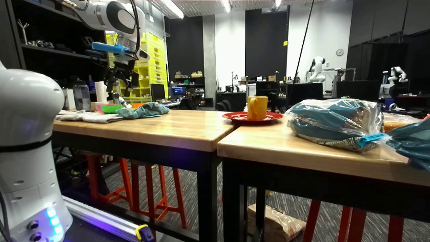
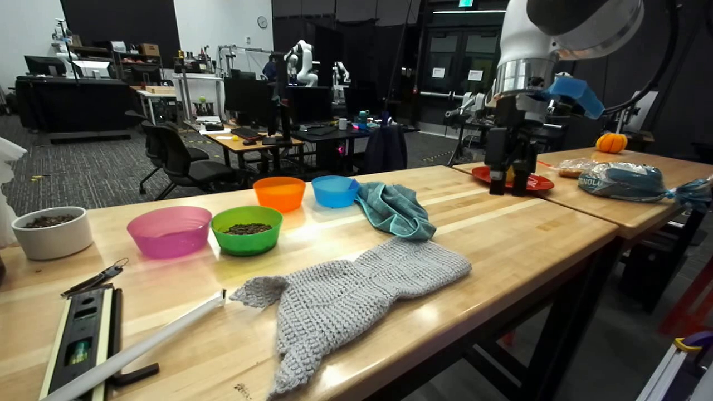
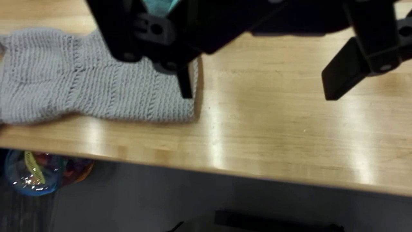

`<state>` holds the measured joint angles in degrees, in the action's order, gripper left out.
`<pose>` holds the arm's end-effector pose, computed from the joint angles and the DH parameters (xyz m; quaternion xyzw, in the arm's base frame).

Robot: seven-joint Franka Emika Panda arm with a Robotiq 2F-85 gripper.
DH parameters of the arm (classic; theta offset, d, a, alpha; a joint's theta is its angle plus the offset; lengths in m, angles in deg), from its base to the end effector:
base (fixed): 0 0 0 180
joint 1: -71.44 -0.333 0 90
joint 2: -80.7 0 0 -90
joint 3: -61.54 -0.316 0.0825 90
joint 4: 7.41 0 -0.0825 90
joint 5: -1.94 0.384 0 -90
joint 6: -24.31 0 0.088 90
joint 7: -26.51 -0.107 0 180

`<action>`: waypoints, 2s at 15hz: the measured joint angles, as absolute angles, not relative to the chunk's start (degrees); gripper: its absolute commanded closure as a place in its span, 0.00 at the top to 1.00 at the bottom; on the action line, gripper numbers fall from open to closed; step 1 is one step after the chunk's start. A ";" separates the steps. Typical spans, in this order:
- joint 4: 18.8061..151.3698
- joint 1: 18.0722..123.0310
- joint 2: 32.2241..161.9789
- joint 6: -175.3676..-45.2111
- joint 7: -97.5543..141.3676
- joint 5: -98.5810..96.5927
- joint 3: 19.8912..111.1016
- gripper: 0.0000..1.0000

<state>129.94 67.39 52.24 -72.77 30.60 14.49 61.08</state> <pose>0.3742 0.0505 0.4832 -0.9880 -0.0490 0.1026 0.1043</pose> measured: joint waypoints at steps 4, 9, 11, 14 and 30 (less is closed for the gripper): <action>131.99 67.28 51.95 -71.56 33.88 16.61 61.57 1.00; 132.97 67.24 51.18 -71.60 34.54 16.62 61.42 1.00; 132.97 67.24 51.09 -71.60 34.57 16.62 61.42 1.00; 132.97 67.24 51.09 -71.60 34.61 16.62 61.42 1.00; 139.47 67.11 51.35 -82.23 34.01 26.84 60.72 1.00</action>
<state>139.47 67.11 51.35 -82.23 34.01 26.84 60.72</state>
